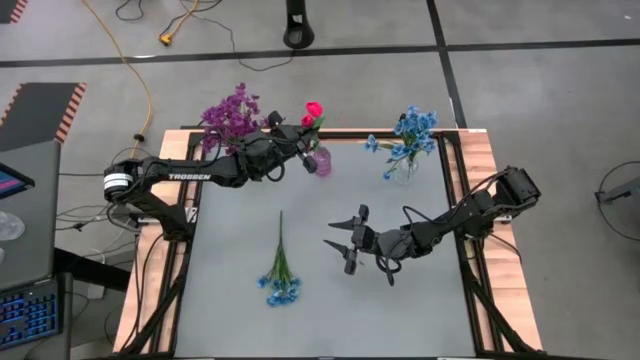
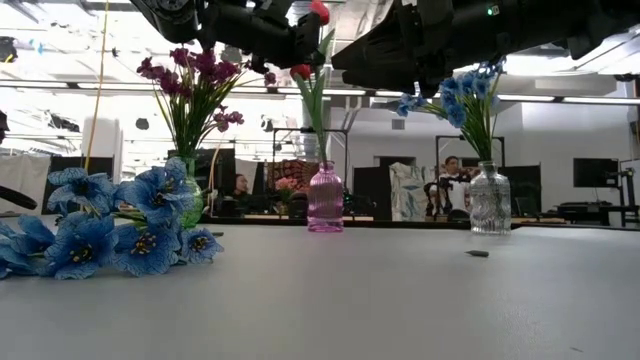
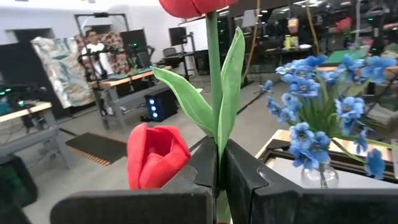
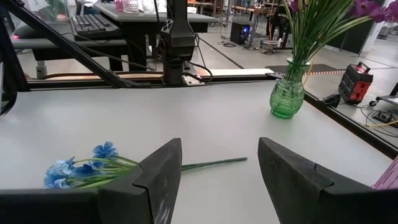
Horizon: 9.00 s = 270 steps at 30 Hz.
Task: Sort flowers into vase by color
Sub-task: Put the pink flower into the purple vase, then put the blue flowers into the transparent vase
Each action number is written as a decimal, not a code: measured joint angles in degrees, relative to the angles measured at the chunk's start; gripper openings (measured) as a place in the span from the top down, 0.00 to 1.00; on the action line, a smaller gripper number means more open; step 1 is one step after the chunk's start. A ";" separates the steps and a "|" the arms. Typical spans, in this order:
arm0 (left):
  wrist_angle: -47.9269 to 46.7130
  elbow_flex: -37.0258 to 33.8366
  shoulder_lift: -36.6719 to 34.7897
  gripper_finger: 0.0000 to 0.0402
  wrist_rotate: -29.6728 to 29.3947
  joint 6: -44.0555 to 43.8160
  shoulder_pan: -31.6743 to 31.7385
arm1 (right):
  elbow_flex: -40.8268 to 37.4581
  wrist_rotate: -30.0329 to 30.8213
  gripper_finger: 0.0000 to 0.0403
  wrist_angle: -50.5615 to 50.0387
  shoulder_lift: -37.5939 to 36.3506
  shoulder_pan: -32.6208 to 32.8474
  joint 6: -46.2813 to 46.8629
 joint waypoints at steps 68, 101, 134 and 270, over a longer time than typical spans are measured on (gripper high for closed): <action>-83.62 11.57 -1.66 0.65 3.49 -65.84 -35.49 | -0.02 -0.03 0.41 -0.05 -0.02 0.02 0.00; -76.33 10.02 17.75 0.65 13.38 -83.00 -37.11 | -0.02 -0.09 0.41 -0.09 -0.02 0.02 0.02; -69.81 9.57 17.70 0.99 15.38 -59.92 -34.89 | -0.02 -14.92 0.41 -0.37 -0.02 0.07 0.08; -14.83 -18.20 -6.78 0.66 23.78 -40.77 -32.00 | -23.45 18.48 0.90 1.36 -49.56 7.49 -32.99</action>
